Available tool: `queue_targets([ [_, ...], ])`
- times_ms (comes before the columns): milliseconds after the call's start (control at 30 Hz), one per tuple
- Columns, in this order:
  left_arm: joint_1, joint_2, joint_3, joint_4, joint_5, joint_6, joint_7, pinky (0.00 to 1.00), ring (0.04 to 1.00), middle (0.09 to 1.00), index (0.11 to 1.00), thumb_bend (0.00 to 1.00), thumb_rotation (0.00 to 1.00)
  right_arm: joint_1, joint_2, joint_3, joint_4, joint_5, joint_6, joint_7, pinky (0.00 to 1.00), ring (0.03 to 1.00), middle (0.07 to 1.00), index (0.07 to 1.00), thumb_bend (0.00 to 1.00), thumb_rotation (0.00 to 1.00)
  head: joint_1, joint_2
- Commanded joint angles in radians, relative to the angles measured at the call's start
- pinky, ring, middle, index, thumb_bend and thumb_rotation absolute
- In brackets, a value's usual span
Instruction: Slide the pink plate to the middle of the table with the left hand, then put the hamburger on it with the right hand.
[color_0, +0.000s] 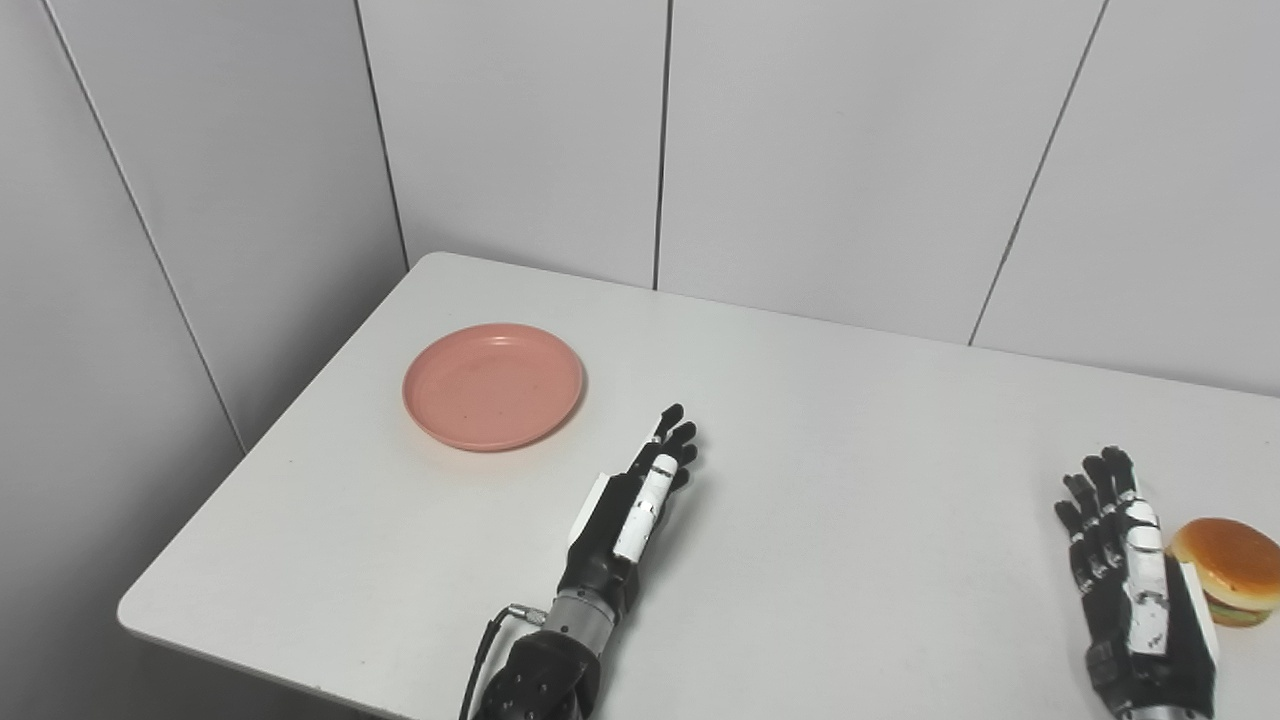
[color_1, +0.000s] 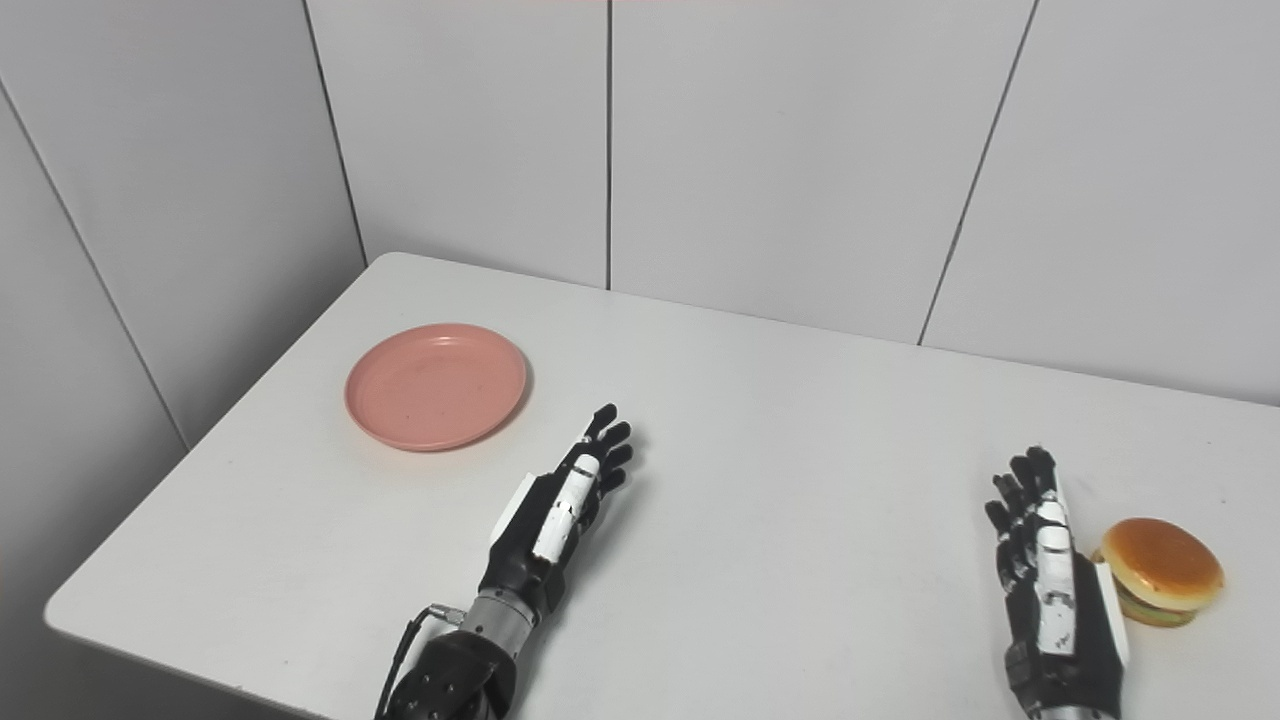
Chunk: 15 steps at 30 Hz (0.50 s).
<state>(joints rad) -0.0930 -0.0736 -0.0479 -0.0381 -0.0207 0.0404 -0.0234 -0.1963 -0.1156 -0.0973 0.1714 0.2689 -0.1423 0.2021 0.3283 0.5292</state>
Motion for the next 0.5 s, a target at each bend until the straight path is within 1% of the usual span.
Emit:
queue_targets([
  [0,-0.059,0.008,0.003,-0.052,-0.018,0.011,-0.012,0.97,0.954,0.965,0.961,0.44,0.98,0.034,0.011,0.001,0.025,0.016,0.021,0.004,1.00,1.000,1.000,1.000,0.17,1.00,0.002,0.001],
  [100,-0.078,0.013,0.016,-0.081,-0.026,0.034,-0.010,0.96,0.958,0.970,0.963,0.45,0.97,0.033,0.010,0.001,0.025,0.013,0.018,0.005,1.00,1.000,1.000,1.000,0.18,1.00,0.003,0.003],
  [133,-0.083,0.014,0.020,-0.089,-0.026,0.040,-0.007,0.95,0.950,0.962,0.955,0.45,0.97,0.032,0.010,0.001,0.026,0.014,0.017,0.007,1.00,1.000,1.000,1.000,0.18,1.00,0.003,0.003],
  [267,-0.118,0.034,0.034,-0.128,-0.034,0.075,-0.006,0.94,0.936,0.949,0.939,0.45,0.99,0.036,0.011,0.001,0.011,0.015,0.034,0.002,1.00,1.000,1.000,1.000,0.19,1.00,0.005,0.008],
  [367,-0.146,0.052,0.053,-0.153,-0.061,0.110,-0.012,0.94,0.933,0.944,0.932,0.45,1.00,0.035,0.009,0.000,0.009,0.015,0.038,0.004,1.00,1.000,1.000,1.000,0.19,1.00,0.008,0.010],
  [467,-0.168,0.066,0.070,-0.168,-0.076,0.129,-0.007,0.93,0.918,0.930,0.917,0.45,1.00,0.035,0.008,0.000,0.007,0.011,0.044,0.003,1.00,1.000,1.000,1.000,0.19,1.00,0.009,0.011],
])
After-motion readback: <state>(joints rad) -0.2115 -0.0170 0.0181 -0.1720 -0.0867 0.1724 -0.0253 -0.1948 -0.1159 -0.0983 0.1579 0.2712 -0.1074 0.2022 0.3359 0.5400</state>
